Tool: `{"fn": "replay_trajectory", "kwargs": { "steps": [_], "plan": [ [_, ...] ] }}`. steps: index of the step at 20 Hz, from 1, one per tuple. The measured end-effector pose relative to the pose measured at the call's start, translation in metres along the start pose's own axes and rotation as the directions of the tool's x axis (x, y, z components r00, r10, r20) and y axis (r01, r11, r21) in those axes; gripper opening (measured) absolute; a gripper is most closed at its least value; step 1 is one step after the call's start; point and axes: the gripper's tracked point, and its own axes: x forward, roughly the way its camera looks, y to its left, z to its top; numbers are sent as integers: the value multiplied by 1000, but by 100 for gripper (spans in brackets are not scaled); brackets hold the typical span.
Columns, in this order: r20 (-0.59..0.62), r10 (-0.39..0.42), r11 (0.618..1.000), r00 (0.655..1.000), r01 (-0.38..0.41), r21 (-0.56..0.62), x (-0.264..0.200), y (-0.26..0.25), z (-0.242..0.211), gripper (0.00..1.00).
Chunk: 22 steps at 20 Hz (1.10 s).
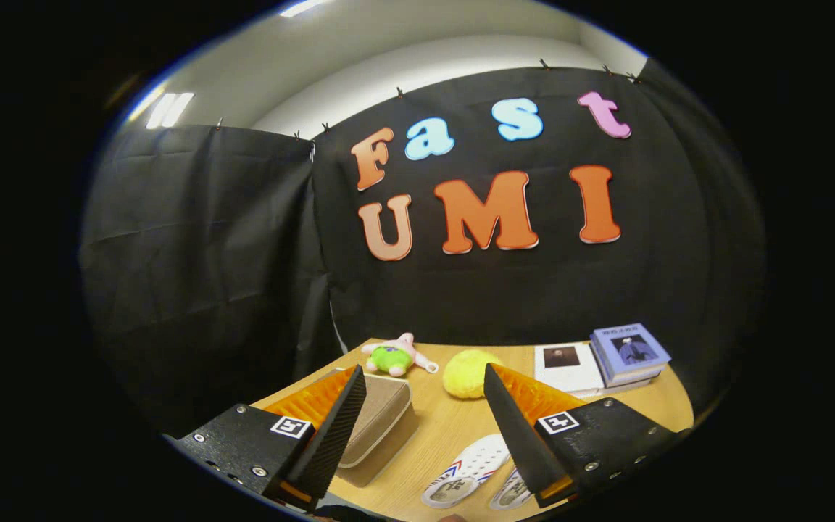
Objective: Open the storage box then place both shoes into the box .Put the left shoe in first, then the right shoe, with the right side of both shoes facing outward in a uniform manner.
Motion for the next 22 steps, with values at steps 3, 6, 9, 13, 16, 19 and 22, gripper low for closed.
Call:
{"fn": "replay_trajectory", "kwargs": {
  "steps": [3, 6, 9, 13, 16, 19, 22],
  "plan": [
    [-129, 100, 988, 987, -84, 129, 24, 16, -40, 97],
    [-238, 157, 967, 959, -101, 234, 48, 21, -74, 97],
    [-307, 229, 931, 924, -115, 346, 61, 28, -108, 96],
    [-351, 331, 861, 876, -128, 492, 81, 51, -135, 96],
    [-363, 376, 829, 852, -135, 542, 96, 60, -148, 96],
    [-366, 428, 793, 826, -148, 591, 108, 72, -161, 96],
    [-349, 469, 744, 811, -150, 652, 113, 80, -171, 96]
  ]
}}
